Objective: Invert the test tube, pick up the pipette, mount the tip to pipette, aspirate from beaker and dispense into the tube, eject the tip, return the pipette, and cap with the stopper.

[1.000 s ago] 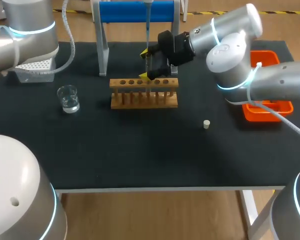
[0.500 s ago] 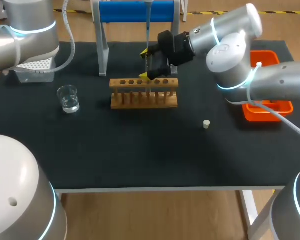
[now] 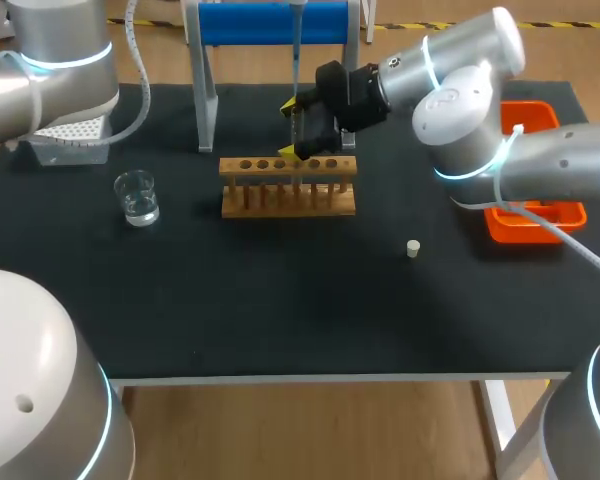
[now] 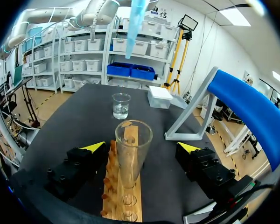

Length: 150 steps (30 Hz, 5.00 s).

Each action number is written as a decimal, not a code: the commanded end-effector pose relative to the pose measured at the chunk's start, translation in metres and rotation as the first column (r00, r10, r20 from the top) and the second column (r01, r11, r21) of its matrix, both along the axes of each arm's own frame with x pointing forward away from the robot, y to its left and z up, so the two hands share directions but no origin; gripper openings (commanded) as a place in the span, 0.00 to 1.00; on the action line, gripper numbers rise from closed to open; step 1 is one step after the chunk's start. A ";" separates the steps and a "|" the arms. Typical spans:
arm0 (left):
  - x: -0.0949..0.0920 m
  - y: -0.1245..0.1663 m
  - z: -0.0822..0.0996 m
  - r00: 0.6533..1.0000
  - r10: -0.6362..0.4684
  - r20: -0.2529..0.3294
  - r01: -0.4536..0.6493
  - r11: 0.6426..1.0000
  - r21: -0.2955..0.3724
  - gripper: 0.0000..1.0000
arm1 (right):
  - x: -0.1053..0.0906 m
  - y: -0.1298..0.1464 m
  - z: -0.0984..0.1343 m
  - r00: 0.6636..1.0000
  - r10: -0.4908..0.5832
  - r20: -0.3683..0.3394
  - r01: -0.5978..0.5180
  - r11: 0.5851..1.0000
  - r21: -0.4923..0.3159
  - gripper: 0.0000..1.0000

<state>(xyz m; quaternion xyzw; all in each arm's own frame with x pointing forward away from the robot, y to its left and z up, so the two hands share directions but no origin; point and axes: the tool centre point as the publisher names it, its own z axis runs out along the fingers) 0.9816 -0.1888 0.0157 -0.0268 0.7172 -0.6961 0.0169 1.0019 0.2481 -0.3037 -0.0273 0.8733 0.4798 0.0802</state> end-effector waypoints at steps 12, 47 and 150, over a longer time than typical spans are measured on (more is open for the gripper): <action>0.002 -0.001 -0.003 1.000 -0.009 -0.004 0.009 1.000 0.002 0.00 | 0.000 0.000 0.000 1.000 0.001 -0.001 -0.001 1.000 -0.002 1.00; 0.011 -0.001 -0.025 1.000 -0.020 -0.005 0.020 1.000 -0.003 0.00 | 0.000 0.000 0.000 1.000 0.001 -0.001 -0.001 1.000 -0.002 1.00; 0.012 0.009 -0.054 0.999 -0.006 -0.051 0.005 1.000 -0.012 0.00 | 0.000 0.000 0.000 1.000 0.001 -0.001 -0.001 1.000 -0.002 1.00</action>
